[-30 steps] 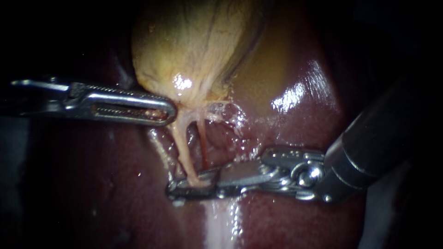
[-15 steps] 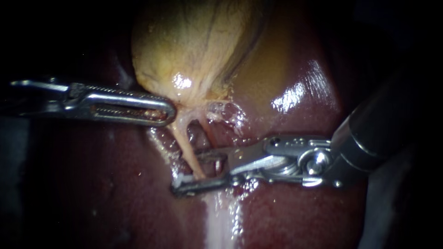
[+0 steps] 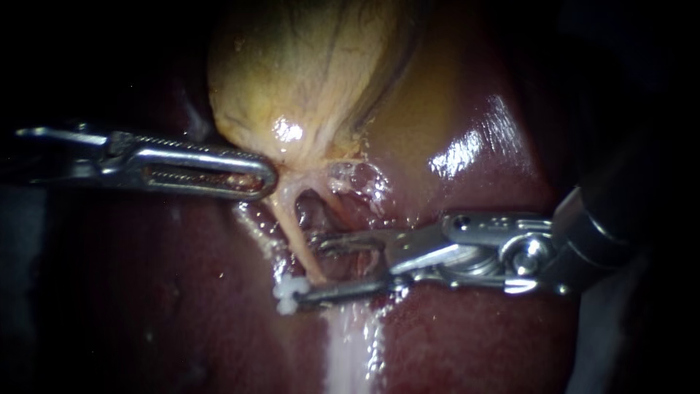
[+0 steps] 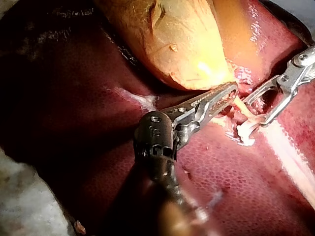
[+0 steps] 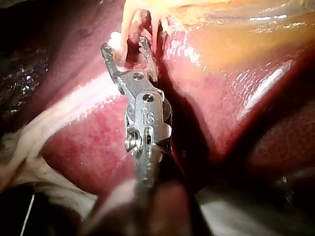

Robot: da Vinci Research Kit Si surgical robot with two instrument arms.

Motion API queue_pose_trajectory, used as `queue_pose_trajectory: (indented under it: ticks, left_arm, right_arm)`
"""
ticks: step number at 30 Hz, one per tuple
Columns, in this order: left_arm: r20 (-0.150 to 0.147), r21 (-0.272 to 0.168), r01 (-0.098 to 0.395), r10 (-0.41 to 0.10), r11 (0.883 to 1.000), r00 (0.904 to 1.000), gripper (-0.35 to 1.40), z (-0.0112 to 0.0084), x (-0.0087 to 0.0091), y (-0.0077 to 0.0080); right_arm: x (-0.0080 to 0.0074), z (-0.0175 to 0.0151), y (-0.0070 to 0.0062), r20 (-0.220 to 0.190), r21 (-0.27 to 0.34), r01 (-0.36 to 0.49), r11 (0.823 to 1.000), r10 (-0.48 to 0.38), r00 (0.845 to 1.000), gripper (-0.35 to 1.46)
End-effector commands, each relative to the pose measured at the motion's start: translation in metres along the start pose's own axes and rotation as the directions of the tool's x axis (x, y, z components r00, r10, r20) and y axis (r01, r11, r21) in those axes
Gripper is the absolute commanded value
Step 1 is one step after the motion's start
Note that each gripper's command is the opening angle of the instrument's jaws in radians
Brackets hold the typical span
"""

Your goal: Going back second clip left tube

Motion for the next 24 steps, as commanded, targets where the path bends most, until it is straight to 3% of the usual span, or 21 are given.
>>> queue_pose_trajectory:
  ticks: [1,7,14,24]
  left_arm:
    - [0.0,0.0,0.0,0.0,1.0,1.0,-0.35,0.0,0.0,0.0]
    - [0.0,0.0,0.0,0.0,1.0,1.0,-0.35,0.0,0.0,0.0]
    - [0.0,0.0,0.0,0.0,1.0,1.0,-0.35,0.0,0.0,0.0]
    - [-0.001,0.002,-0.001,0.001,1.0,1.0,-0.35,0.0004,-0.0001,-0.0002]
  right_arm:
    - [0.0002,-0.0008,-0.0001,0.001,0.003,0.005,1.0,-0.005,1.0,0.5]
    - [0.0013,-0.0045,-0.0008,0.002,0.02,0.036,0.999,-0.036,0.999,0.5]
    - [0.0026,-0.0081,-0.0005,-0.001,0.027,0.127,0.992,-0.127,0.992,0.5]
    - [0.0033,-0.0104,-0.0001,-0.003,0.033,0.194,0.98,-0.194,0.981,0.5]
